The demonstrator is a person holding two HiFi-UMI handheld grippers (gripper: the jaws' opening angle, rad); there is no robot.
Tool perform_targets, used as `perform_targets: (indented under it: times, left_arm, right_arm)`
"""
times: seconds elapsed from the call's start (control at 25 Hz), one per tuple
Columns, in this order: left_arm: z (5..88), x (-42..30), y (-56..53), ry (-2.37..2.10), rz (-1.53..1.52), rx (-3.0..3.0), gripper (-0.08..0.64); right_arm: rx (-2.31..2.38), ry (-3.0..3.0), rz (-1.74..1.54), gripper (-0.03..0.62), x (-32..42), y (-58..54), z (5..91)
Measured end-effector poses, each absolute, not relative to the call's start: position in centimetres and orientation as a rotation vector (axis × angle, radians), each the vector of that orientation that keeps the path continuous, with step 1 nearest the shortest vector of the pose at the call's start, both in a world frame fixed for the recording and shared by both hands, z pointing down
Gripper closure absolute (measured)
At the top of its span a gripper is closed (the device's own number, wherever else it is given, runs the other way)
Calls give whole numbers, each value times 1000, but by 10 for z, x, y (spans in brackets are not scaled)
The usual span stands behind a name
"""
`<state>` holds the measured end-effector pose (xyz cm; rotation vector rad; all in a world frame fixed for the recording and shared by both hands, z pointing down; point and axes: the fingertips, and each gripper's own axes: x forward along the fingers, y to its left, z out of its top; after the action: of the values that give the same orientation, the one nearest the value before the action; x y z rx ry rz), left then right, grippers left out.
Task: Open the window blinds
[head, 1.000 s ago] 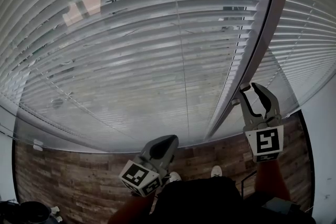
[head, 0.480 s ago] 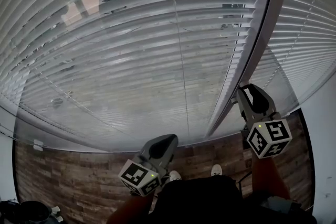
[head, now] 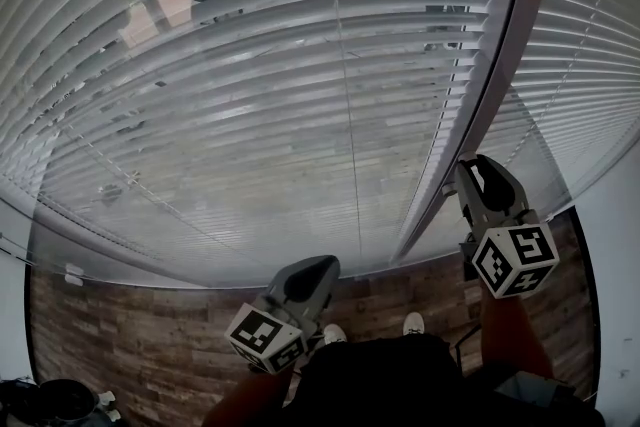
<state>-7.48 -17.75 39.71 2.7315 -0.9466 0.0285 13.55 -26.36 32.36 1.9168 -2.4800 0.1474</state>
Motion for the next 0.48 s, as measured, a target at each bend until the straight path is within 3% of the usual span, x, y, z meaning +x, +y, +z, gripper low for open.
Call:
perform_targets:
  times: [0.48]
  left_arm:
    - [398, -73, -177, -947, 38, 2732, 560]
  right_arm:
    - [1882, -2444, 60, 442, 135, -264, 323]
